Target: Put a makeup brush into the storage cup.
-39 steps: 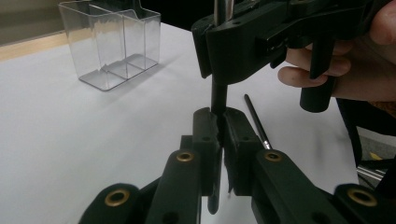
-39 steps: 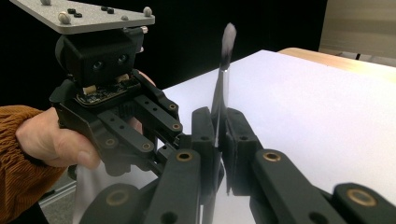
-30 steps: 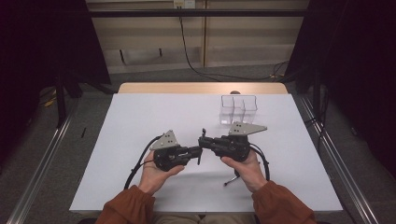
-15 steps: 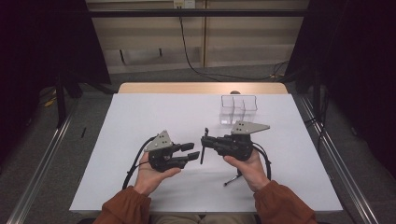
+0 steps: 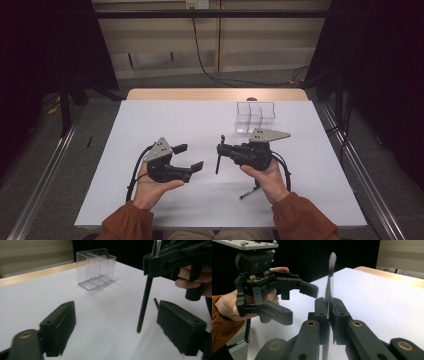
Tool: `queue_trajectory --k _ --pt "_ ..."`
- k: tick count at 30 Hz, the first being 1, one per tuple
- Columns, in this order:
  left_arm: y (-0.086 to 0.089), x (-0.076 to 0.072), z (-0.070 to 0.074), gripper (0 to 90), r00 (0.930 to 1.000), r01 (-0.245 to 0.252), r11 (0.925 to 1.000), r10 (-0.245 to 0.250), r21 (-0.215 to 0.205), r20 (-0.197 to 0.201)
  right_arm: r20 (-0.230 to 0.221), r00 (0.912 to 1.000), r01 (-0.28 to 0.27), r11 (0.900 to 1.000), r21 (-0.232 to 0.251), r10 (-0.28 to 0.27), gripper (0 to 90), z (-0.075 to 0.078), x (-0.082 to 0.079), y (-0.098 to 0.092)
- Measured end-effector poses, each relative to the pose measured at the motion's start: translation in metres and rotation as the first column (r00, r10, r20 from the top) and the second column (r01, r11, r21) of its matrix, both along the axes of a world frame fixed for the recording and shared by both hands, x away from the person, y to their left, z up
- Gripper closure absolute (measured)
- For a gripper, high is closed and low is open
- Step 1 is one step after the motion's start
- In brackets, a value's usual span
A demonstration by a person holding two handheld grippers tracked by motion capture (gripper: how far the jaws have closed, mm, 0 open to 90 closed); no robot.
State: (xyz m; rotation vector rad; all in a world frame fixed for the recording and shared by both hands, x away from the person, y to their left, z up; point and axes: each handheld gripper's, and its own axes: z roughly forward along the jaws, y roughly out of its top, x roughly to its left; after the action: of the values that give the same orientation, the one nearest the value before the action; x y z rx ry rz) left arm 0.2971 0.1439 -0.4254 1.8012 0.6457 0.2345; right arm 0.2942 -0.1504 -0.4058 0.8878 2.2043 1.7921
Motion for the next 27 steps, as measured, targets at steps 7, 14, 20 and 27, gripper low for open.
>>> queue_trajectory --k 7,14,20,27 --pt "0.015 -0.003 0.000 4.7 0.9981 -0.059 0.9977 0.058 -0.035 -0.021 0.015 0.9997 0.017 1.000 0.012 -0.017 84.4 0.008 0.003 -0.007" --pt "0.030 -0.003 -0.002 2.9 0.9951 -0.091 0.9950 0.090 -0.040 -0.041 0.023 0.9990 0.038 0.999 0.008 -0.038 84.4 0.020 0.013 -0.020" --pt "0.041 -0.005 -0.006 3.0 0.9915 -0.127 0.9918 0.127 -0.009 -0.028 0.032 0.9977 0.060 0.998 -0.019 -0.060 84.4 0.031 0.022 -0.029" --pt "0.060 -0.014 -0.011 2.8 0.9842 -0.176 0.9845 0.175 -0.001 0.022 0.041 0.9932 0.110 0.994 -0.019 -0.109 84.3 0.032 0.026 -0.040"
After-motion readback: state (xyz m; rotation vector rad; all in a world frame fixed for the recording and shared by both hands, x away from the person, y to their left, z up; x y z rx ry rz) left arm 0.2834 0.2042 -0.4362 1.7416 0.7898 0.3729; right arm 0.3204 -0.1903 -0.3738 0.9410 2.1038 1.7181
